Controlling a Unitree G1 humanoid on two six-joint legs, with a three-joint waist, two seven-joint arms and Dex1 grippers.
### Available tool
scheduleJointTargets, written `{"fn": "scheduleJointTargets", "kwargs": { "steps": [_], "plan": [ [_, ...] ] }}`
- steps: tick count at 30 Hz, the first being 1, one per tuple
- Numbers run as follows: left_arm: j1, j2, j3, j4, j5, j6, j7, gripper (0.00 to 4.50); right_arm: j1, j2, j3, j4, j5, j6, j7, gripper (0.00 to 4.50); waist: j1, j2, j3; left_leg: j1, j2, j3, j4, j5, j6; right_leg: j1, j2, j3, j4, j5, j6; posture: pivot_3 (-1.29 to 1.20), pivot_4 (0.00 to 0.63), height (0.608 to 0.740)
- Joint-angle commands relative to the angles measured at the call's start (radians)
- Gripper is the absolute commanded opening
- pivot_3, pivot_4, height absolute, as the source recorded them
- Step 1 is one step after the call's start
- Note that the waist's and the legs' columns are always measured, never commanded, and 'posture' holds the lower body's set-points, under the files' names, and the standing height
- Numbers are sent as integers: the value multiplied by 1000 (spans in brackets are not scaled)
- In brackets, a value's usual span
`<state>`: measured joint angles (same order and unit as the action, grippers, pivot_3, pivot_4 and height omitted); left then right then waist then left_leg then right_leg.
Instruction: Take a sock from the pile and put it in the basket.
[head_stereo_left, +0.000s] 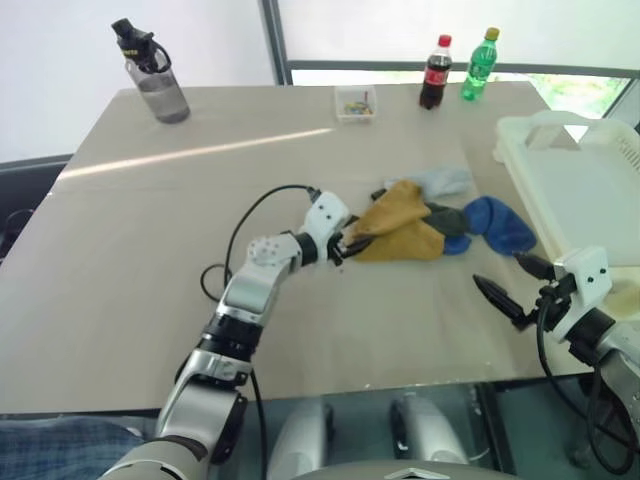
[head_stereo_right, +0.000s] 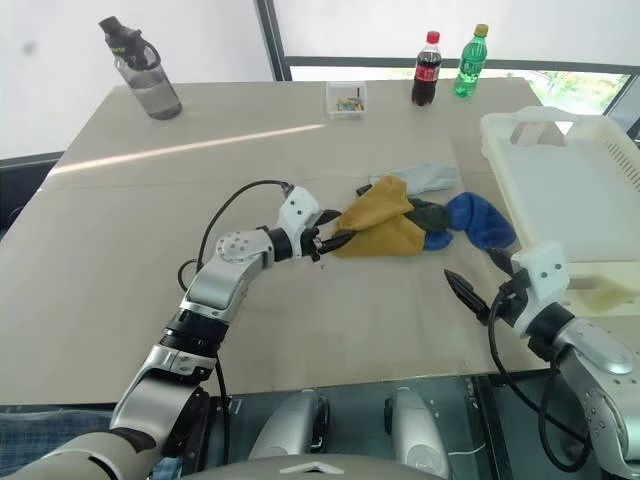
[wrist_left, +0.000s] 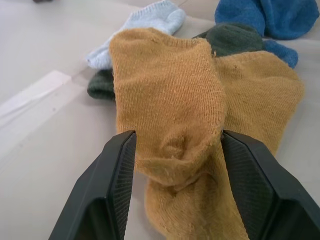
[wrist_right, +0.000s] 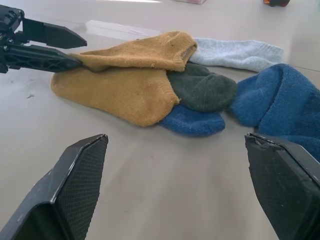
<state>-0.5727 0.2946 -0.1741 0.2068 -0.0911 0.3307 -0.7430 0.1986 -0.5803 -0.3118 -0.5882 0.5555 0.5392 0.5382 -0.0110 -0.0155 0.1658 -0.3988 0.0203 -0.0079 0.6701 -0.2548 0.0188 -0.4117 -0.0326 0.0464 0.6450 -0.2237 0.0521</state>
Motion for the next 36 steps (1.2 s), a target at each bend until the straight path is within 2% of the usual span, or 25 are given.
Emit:
{"fn": "scheduleJointTargets", "kwargs": {
  "steps": [1, 3, 4, 6, 9, 10, 14, 21, 36],
  "plan": [
    [0, -1, 11, -21, -25, 28, -8, 2793, -8, 5, -4, -29, -1, -21, -5, 4500, 0, 0, 0, 0, 0, 0, 0, 0, 0, 0, 0, 0, 0, 0, 0, 0, 150, 740],
    [-4, -6, 16, -13, -35, 31, -7, 2793, -9, 7, -3, -29, -3, -21, -5, 4500, 0, 0, 0, 0, 0, 0, 0, 0, 0, 0, 0, 0, 0, 0, 0, 0, 150, 740],
    [-9, -11, 21, -8, -41, 33, -5, 2292, -11, 8, -2, -28, -4, -22, -6, 4500, 0, 0, 0, 0, 0, 0, 0, 0, 0, 0, 0, 0, 0, 0, 0, 0, 150, 740],
    [-17, -17, 28, -3, -49, 35, -1, 1772, -12, 9, -2, -27, -6, -23, -6, 4500, 0, 0, 0, 0, 0, 0, 0, 0, 0, 0, 0, 0, 0, 0, 0, 0, 150, 740],
    [-22, -24, 35, -11, -63, 48, 1, 296, -9, 11, -2, -29, -7, -24, -5, 4500, 0, 0, 0, 0, 0, 0, 0, 0, 0, 0, 0, 0, 0, 0, 0, 0, 150, 740],
    [-21, -24, 36, -15, -67, 53, 1, 82, -8, 12, -2, -29, -7, -24, -6, 4500, 0, 0, 0, 0, 0, 0, 0, 0, 0, 0, 0, 0, 0, 0, 0, 0, 150, 740],
    [-8, -16, 35, -35, -78, 54, -6, 82, -6, 13, -2, -31, -8, -25, -8, 4500, 0, 0, 0, 0, 0, 0, 0, 0, 0, 0, 0, 0, 0, 0, 0, 0, 150, 740],
    [37, -18, 90, -148, -178, 87, -26, 82, -2, 14, -3, -31, -8, -25, -7, 4500, 0, 0, 0, 0, 0, 0, 0, 0, 0, 0, 0, 0, 0, 0, 0, 0, 150, 740],
    [131, -55, 202, -255, -437, 384, 24, 82, -15, 31, 17, -15, -25, -36, -1, 4500, 0, 0, 0, 0, 0, 0, 0, 0, 0, 0, 0, 0, 0, 0, 0, 0, 150, 740]
  ]
}}
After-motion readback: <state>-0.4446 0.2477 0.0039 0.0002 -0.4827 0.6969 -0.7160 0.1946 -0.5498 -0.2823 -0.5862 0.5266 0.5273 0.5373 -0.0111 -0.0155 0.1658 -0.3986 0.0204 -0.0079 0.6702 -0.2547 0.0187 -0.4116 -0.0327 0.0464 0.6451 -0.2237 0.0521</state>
